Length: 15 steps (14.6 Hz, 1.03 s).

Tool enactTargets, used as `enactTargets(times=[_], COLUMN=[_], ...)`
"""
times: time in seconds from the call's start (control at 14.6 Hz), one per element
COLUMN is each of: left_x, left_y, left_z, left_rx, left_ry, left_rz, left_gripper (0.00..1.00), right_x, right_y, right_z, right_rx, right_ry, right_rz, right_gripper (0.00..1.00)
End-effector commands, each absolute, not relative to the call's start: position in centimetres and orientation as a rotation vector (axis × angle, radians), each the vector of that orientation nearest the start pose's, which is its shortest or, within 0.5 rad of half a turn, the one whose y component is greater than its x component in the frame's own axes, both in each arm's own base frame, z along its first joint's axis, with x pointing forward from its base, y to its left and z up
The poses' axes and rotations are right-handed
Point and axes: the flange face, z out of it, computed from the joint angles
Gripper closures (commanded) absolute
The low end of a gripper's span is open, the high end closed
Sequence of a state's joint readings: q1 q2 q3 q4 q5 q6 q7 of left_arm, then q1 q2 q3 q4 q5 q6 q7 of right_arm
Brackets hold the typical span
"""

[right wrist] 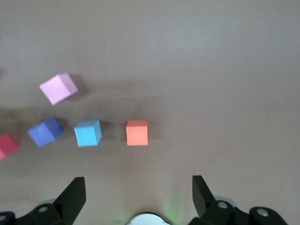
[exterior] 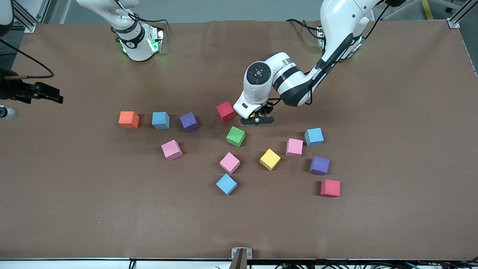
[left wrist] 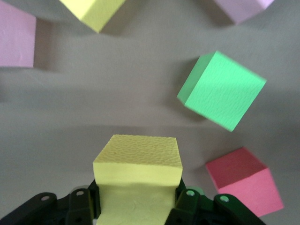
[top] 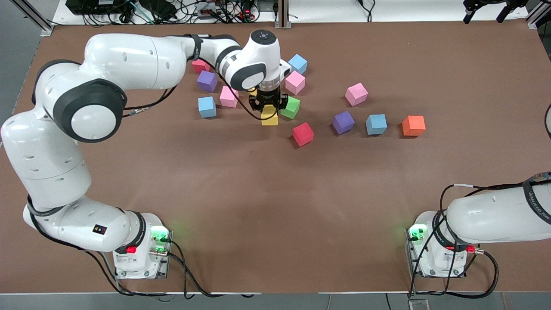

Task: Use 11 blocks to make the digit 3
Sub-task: 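Carry the yellow cube toward the red cube with the left gripper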

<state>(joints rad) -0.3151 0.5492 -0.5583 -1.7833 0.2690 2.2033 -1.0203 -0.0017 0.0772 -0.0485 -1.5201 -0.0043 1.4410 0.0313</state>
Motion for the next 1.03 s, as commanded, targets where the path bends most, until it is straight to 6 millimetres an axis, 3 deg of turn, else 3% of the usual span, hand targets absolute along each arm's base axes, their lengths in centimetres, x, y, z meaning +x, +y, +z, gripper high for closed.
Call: enactTargets(times=[0.0,0.14,0.34,0.69,0.96], left_x=[45.5,43.9,41.1,39.2,37.8], left_y=[-48.0,-49.2,-51.1,-51.7,-52.5], left_z=[28.6,27.0,25.1,22.9,22.3], left_rx=[-3.143,-3.132,-3.106,-3.09,-3.141], left_ry=[-0.101,-0.064,-0.065,-0.032,-0.014], left_rz=[0.091,0.129,0.155,0.196,0.171], left_gripper=[0.57,0.57,0.57,0.57,0.57], right_x=[56.1,56.2,56.0,55.1,54.2], right_y=[-1.0,1.2,4.9,7.6,12.3], right_z=[58.0,56.4,54.1,51.7,48.1], right_rx=[-3.097,-3.034,-2.987,-2.947,-2.877], right_ry=[0.434,0.721,0.953,1.094,1.267], right_rz=[0.207,0.213,0.205,0.19,0.14], right_gripper=[0.0,0.0,0.0,0.0,0.0])
